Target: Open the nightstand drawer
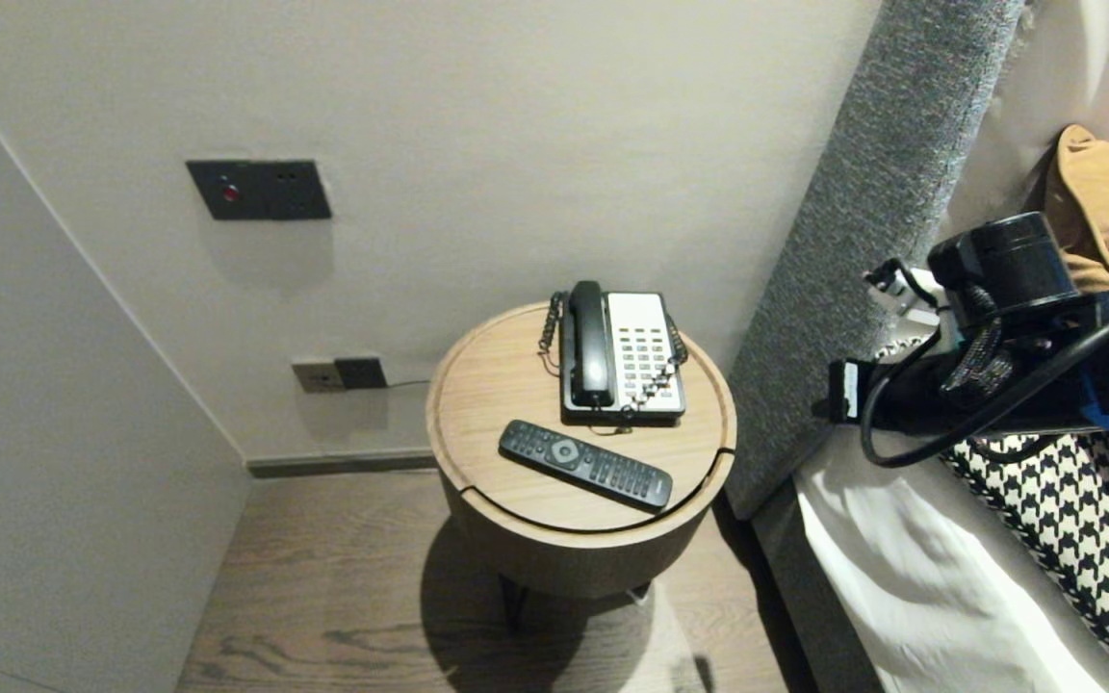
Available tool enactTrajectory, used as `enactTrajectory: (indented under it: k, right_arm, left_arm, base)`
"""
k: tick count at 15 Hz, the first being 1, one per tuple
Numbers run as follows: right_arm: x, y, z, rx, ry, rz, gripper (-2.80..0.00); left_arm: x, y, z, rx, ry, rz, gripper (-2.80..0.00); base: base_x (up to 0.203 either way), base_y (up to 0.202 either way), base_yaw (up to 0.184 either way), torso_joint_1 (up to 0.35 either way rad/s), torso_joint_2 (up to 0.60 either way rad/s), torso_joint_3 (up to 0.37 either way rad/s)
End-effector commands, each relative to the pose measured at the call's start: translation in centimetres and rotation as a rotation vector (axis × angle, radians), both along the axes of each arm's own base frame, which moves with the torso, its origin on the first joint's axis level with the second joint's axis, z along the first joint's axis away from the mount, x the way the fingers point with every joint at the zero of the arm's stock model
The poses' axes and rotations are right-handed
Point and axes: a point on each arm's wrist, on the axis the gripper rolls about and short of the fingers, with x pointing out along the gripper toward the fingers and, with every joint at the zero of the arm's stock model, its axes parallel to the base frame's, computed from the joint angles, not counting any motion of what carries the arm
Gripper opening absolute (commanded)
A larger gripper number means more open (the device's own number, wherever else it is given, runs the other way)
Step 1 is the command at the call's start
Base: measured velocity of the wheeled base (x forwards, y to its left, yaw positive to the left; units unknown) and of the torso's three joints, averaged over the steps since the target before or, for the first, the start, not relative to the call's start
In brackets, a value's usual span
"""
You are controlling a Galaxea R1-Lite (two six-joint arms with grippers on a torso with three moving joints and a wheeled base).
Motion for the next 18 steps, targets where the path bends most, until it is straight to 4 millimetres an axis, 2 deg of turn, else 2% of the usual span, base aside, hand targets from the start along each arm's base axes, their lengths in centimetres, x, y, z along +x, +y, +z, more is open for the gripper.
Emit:
enactTrajectory:
  k: [1,6,10,18]
  right_arm:
    - [1.5,0.5,-2.4,-0.012,0.076,0.006,-2.8]
    - [3.6,2.4,-5.7,-0.011,0.109,0.059,-2.8]
    - [4.9,3.7,-7.1,-0.008,0.09,0.086,-2.8]
    - [5.8,5.1,-8.7,-0.01,0.092,0.116,-2.8]
  left_arm:
    - [0.0,0.0,0.0,0.0,0.0,0.0,-2.8]
    - [0.0,0.0,0.0,0.0,0.001,0.0,-2.8]
    - [0.0,0.0,0.0,0.0,0.001,0.0,-2.8]
    - [0.0,0.0,0.0,0.0,0.001,0.0,-2.8]
  base:
    - [0.0,0.0,0.0,0.0,0.0,0.0]
    - [0.0,0.0,0.0,0.0,0.0,0.0]
    - [0.0,0.0,0.0,0.0,0.0,0.0]
    - [0.0,0.0,0.0,0.0,0.0,0.0]
